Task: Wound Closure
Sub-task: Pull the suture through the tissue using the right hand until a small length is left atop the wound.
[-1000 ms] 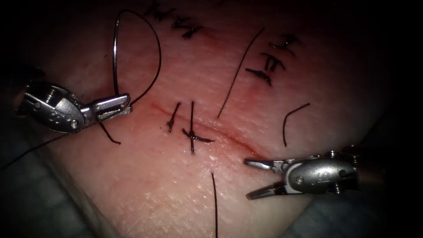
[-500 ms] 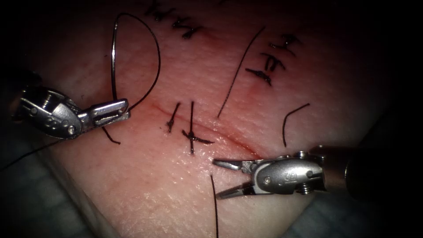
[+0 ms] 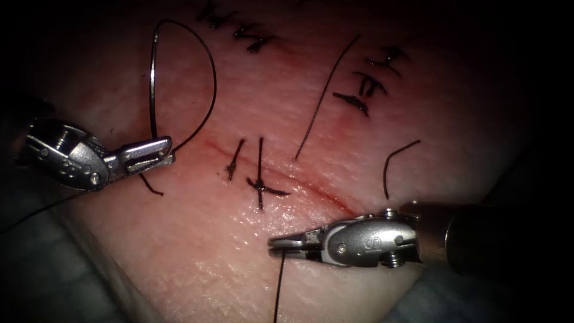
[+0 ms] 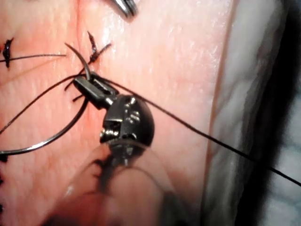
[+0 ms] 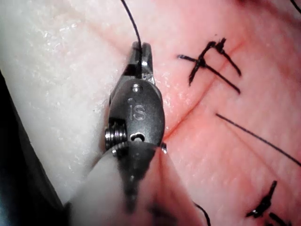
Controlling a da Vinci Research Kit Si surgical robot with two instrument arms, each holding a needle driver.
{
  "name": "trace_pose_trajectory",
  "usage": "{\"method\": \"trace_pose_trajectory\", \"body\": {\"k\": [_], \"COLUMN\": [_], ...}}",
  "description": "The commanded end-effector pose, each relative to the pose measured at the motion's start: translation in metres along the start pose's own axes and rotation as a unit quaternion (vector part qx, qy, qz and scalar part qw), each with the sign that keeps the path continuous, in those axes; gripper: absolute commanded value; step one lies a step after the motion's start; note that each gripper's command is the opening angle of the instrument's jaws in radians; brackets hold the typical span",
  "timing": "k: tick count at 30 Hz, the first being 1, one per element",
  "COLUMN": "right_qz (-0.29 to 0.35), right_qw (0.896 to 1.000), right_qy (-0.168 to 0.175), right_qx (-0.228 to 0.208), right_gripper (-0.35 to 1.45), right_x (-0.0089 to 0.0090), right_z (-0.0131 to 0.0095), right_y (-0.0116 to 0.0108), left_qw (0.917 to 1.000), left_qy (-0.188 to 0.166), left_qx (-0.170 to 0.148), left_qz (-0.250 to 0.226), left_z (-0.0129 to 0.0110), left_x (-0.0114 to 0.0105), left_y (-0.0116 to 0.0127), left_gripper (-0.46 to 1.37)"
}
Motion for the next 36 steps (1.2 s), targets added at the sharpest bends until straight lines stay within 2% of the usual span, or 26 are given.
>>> {"method": "trace_pose_trajectory", "body": {"k": [1, 9, 24, 36], "right_qz": [0.001, 0.000, -0.022, -0.037], "right_qw": [1.000, 1.000, 0.999, 0.997], "right_qy": [-0.001, -0.008, -0.013, -0.009], "right_qx": [-0.002, 0.011, 0.046, 0.065], "right_gripper": [-0.35, -0.35, -0.35, -0.35], "right_x": [0.0002, 0.0017, 0.0064, 0.0083], "right_z": [-0.0001, 0.0002, 0.0016, 0.0015], "right_y": [0.0000, -0.0012, -0.0058, -0.0096], "left_qw": [1.0000, 1.0000, 1.0000, 1.0000], "left_qy": [0.000, 0.000, 0.001, 0.001], "left_qx": [-0.001, -0.001, -0.002, -0.002], "left_qz": [0.000, 0.000, 0.000, -0.001], "left_z": [0.0001, 0.0001, 0.0001, 0.0002], "left_x": [-0.0001, -0.0002, -0.0003, -0.0002], "left_y": [0.0000, 0.0000, -0.0001, -0.0003], "left_gripper": [-0.35, -0.35, -0.35, -0.35]}}
